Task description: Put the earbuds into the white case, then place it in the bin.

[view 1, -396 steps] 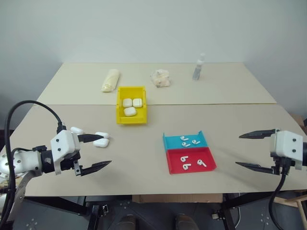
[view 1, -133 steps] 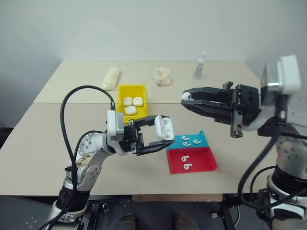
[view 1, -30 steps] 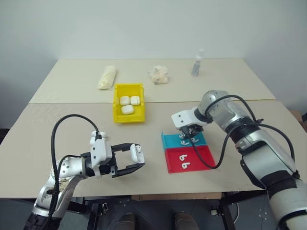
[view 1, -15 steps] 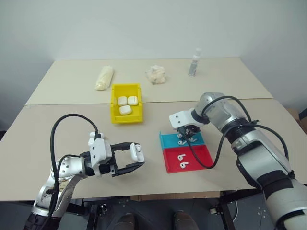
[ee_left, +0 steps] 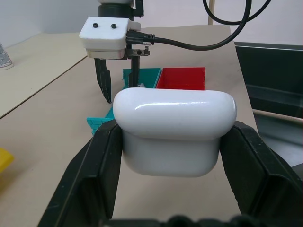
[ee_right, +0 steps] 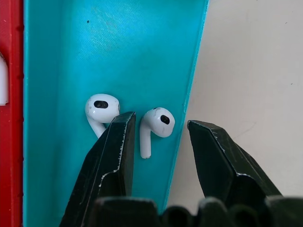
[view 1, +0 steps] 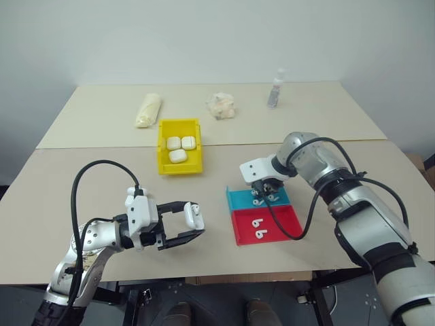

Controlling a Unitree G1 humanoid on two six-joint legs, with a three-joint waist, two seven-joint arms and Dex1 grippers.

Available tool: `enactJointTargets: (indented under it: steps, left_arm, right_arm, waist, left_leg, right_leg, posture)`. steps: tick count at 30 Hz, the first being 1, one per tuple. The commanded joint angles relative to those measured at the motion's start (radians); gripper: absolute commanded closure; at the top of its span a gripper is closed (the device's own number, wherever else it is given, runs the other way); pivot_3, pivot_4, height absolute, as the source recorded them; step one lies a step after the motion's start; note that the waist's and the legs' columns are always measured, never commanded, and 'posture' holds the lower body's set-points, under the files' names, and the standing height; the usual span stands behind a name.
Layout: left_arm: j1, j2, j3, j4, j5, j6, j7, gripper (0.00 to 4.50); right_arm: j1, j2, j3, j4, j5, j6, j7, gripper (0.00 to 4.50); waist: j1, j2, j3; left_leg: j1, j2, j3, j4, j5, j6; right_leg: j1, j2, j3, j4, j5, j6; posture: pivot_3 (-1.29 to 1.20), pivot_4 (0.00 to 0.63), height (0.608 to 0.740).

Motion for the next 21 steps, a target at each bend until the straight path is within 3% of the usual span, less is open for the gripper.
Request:
enactJointTargets:
  steps: [1,2,14,18,21]
  left_arm:
    - [-0.014,0.009,0.014,-0.014,0.003,-0.025,-0.003,1.72]
    - [-0.015,0.009,0.014,-0.015,0.003,-0.025,-0.003,1.72]
    - [-0.023,0.012,0.011,-0.009,0.007,-0.023,-0.004,1.72]
    - [-0.027,0.010,0.008,-0.005,0.011,-0.027,-0.006,1.72]
    - [-0.027,0.009,0.009,-0.011,0.006,-0.021,-0.005,1.72]
  right_arm:
    - [0.011,-0.014,-0.020,-0.028,-0.002,-0.010,0.020,2.70]
    - [0.012,-0.013,-0.021,-0.028,-0.003,-0.008,0.019,2.90]
    - [0.022,-0.010,-0.027,-0.025,-0.012,-0.006,0.009,2.90]
    - [0.028,-0.009,-0.029,-0.028,-0.017,-0.005,0.002,3.74]
    - [0.035,-0.011,-0.036,-0.042,-0.014,0.003,0.010,3.74]
  waist:
    - [0.000,0.000,0.000]
    - [0.000,0.000,0.000]
    - [0.000,0.000,0.000]
    - [0.000,0.000,0.000]
    - [-0.001,0.000,0.000]
  left_leg:
    - [0.000,0.000,0.000,0.000,0.000,0.000]
    - [0.000,0.000,0.000,0.000,0.000,0.000]
    - [0.000,0.000,0.000,0.000,0.000,0.000]
    - [0.000,0.000,0.000,0.000,0.000,0.000]
    - [0.001,0.000,0.000,0.000,0.000,0.000]
  right_leg:
    - [0.000,0.000,0.000,0.000,0.000,0.000]
    - [0.000,0.000,0.000,0.000,0.000,0.000]
    - [0.000,0.000,0.000,0.000,0.000,0.000]
    - [0.000,0.000,0.000,0.000,0.000,0.000]
    - [0.000,0.000,0.000,0.000,0.000,0.000]
  posture:
    - [0.00,0.150,0.740]
    - [0.00,0.150,0.740]
    - [0.00,0.150,0.740]
    - [0.00,0.150,0.740]
    - [0.00,0.150,0.740]
